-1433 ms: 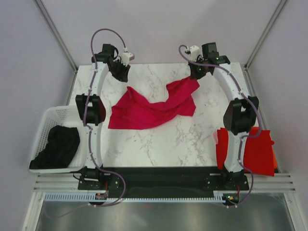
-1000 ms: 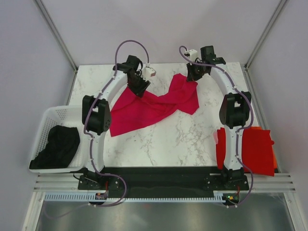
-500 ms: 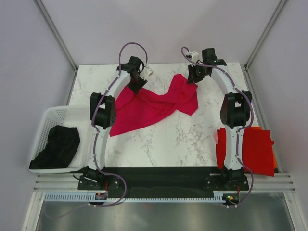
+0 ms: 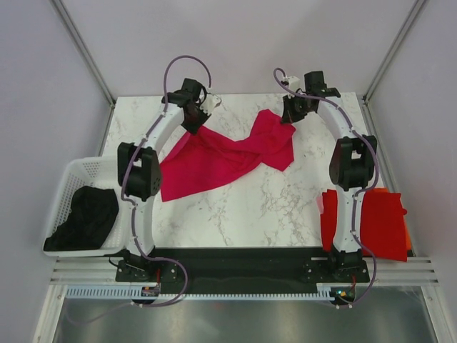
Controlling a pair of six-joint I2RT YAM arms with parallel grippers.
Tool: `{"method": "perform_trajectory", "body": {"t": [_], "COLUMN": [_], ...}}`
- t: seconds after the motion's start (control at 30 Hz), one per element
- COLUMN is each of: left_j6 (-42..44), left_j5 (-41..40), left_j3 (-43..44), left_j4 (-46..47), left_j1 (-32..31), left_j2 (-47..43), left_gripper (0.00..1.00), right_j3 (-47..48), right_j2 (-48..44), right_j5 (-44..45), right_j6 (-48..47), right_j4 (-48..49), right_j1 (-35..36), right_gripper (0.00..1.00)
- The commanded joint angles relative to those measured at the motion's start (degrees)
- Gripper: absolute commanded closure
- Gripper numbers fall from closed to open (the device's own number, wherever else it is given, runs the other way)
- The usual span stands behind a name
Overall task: Fold and stack the t-shirts
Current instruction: Flatten the tshirt out
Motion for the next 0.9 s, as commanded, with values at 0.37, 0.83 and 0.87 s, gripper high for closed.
{"method": "perform_trajectory", "body": {"t": [0.37, 0.83, 0.87], "left_j6": [2.8, 2.7, 2.6], "left_j5": [11.3, 15.2, 15.4], "left_j3": [-16.0, -29.2, -29.3], "left_j4": [1.9, 3.5, 3.5], "left_j1": [5.0, 5.5, 5.5], "left_j2": [-34.5, -69.9, -71.3], "left_gripper": [0.98, 0.98, 0.98], "right_j3": [-8.9, -14.2, -14.1], "right_j2": [-28.7, -58.9, -61.3], "right_j5": [-11.9, -11.4, -11.2], "right_j6": [-3.6, 0.5, 0.9], "right_j4": [-6.7, -18.8, -18.9], "right_j1": [-2.3, -1.9, -1.9], "right_gripper": [1.0, 1.0, 1.0]}}
